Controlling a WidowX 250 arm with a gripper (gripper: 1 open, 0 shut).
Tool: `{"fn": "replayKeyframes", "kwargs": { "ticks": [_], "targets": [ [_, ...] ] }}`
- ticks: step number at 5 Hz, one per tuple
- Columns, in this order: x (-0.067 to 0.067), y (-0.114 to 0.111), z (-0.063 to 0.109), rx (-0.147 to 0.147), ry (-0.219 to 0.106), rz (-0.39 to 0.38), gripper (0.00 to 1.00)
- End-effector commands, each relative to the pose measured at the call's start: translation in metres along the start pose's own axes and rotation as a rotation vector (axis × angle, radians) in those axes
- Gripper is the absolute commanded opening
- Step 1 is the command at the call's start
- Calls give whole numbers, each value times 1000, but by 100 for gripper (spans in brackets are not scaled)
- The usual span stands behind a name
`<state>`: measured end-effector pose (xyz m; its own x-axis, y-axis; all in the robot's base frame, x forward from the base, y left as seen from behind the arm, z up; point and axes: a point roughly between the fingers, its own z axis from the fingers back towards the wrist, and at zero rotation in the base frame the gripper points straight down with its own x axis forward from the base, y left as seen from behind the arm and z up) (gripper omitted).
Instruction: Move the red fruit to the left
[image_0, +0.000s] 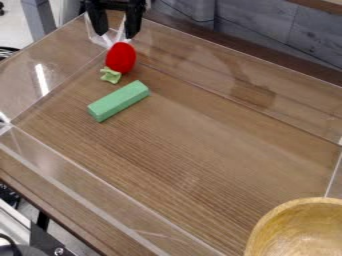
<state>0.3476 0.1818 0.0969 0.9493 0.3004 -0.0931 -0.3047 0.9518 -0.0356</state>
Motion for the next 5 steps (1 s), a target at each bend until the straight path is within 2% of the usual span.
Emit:
{"fn": "replayKeyframes", "kwargs": {
  "ticks": [1, 3, 4, 5],
  "targets": [
    [4, -4, 19, 26, -63, -10, 0],
    [7, -3, 9, 39, -43, 2, 0],
    [8, -3, 5, 44, -32, 8, 100],
    [9, -2, 2, 49, -21, 15, 100]
  ]
}}
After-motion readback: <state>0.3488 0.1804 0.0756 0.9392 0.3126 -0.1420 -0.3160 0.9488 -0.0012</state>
